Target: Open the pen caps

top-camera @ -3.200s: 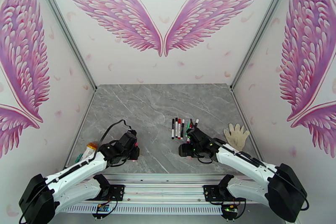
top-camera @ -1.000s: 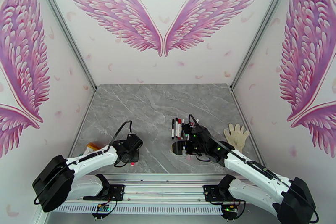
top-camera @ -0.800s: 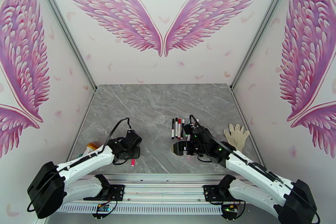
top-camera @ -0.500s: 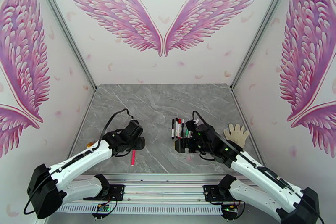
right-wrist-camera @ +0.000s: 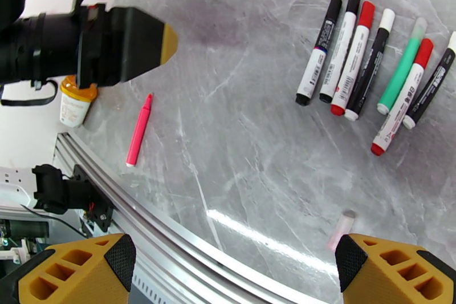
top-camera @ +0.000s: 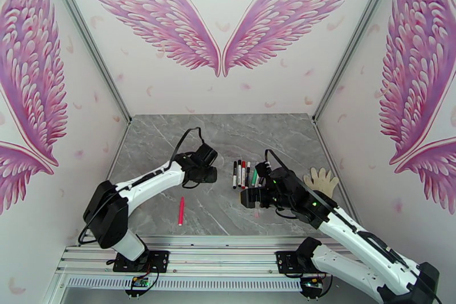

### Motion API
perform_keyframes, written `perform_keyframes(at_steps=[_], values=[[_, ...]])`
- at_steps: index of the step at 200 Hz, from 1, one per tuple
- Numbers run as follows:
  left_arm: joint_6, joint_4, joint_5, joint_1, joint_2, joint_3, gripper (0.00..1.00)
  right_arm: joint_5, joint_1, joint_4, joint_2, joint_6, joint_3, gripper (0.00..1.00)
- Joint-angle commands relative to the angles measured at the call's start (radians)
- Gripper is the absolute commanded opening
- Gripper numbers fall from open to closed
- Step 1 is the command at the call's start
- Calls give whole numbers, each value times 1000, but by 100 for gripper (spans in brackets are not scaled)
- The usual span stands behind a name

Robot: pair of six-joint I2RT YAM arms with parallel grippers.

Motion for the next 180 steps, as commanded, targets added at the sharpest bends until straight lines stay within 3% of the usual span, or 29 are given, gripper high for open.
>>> perform_keyframes(at_steps=[1, 72, 180], values=[[11, 29, 34, -8, 90, 95, 48, 29, 4, -34, -14, -19, 30, 99], [3, 94, 154, -33, 285, 241, 44, 34, 4, -25, -36, -7, -8, 99], [-24, 57, 152, -63, 475, 389, 38, 26, 4, -7, -49, 5, -34, 99]])
